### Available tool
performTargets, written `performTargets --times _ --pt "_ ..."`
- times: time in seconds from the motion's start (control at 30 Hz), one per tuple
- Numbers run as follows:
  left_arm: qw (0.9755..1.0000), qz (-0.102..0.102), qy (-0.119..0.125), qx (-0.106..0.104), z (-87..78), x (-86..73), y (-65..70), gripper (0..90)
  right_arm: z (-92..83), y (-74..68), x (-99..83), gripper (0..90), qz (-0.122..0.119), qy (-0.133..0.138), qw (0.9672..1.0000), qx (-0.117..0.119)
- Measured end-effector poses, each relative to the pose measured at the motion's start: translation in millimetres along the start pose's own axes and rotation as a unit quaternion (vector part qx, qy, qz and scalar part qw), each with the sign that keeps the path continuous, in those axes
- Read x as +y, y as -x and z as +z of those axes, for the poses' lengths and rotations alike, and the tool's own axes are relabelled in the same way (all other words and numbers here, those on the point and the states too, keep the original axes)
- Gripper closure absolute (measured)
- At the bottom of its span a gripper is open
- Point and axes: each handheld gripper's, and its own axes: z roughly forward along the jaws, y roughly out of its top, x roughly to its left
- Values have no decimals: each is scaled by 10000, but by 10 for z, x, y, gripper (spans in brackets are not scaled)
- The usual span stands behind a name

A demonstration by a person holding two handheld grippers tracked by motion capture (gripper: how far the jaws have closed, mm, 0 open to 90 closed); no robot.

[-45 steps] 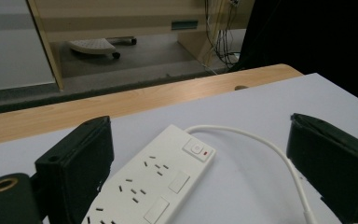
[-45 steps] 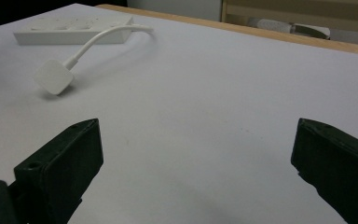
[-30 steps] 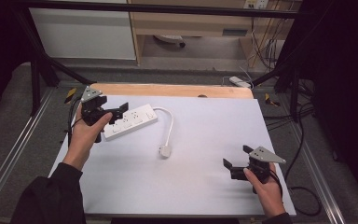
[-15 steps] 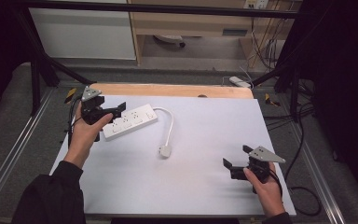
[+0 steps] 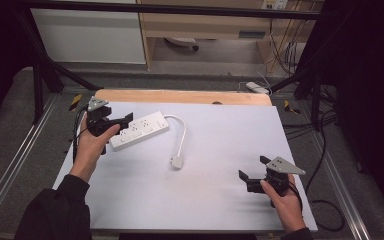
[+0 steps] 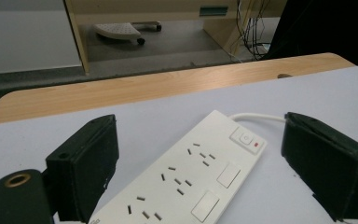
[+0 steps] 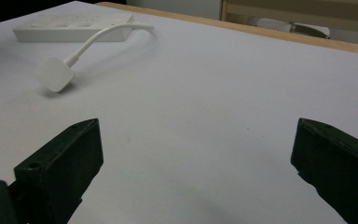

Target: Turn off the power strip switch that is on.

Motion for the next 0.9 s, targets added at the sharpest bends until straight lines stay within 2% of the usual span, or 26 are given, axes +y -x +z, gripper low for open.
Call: performTargets --times 0.37,0.57,0.9 --pt "9998 -161 -61 106 -9 -106 -72 155 -5 2 1 27 25 4 10000 -12" --pt "9998 -134 -127 103 5 -127 -66 168 -7 0 2 26 22 6 10000 -16" --pt "9996 -92 -206 165 44 -214 -30 310 -8 -4 3 27 9 4 10000 -8"
